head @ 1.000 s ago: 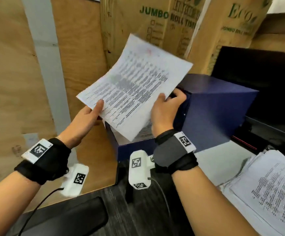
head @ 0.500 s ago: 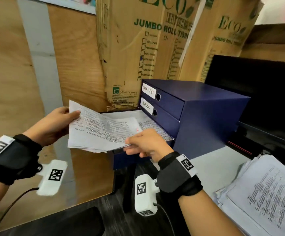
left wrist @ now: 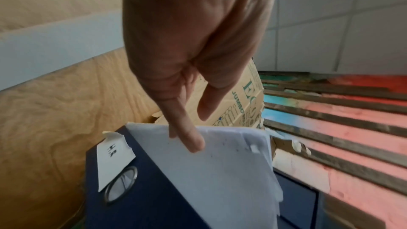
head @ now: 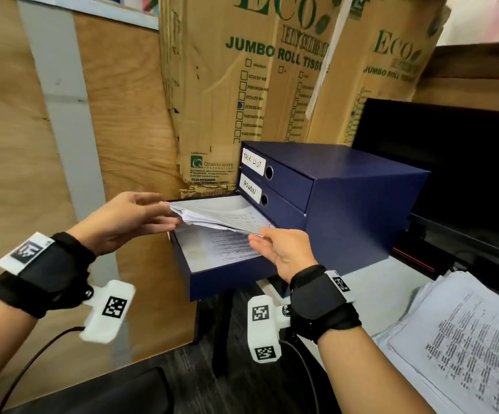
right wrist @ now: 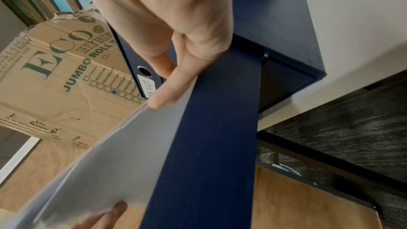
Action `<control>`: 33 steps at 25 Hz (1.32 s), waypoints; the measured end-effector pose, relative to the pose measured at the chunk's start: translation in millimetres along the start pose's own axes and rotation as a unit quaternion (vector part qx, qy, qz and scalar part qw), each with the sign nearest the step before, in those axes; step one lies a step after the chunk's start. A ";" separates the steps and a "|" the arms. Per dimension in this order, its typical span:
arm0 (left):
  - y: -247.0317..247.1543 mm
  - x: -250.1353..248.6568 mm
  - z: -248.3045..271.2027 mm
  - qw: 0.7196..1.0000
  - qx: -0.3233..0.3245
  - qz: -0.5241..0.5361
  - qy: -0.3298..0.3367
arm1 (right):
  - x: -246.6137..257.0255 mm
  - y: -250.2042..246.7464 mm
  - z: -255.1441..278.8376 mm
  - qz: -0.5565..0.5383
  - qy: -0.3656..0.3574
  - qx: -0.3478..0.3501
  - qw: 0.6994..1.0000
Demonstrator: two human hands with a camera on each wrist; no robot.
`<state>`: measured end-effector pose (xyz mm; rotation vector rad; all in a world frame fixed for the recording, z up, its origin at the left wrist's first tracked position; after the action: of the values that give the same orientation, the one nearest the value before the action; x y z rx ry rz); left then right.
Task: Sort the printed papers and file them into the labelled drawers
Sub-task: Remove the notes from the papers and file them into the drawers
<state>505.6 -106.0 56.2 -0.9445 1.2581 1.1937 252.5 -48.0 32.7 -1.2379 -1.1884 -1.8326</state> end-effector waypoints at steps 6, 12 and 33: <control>37.6 -7.5 -10.2 0.928 -0.061 -0.343 0.129 | 4.1 -3.8 10.2 0.025 -0.022 0.042 0.999; 65.4 5.5 -34.2 0.805 0.011 -0.585 0.098 | 18.5 -4.2 22.9 0.270 -0.062 0.120 0.953; 33.3 73.8 -64.4 0.999 -0.037 0.010 0.020 | -10.4 -20.1 16.0 0.591 -0.400 0.203 0.671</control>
<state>455.6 -153.4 -21.0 -1.0173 1.2656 1.2508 245.1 -25.1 18.8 -1.8939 -0.6917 -0.0088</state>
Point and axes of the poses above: each hand's wrist, its own z-axis away from the middle knuckle, its own y-axis out of the palm, x = y × z, the point moved 3 cm from there along -z, towards the middle knuckle, and after that the axes turned 4 degrees about -y, right-handed, at the moved point
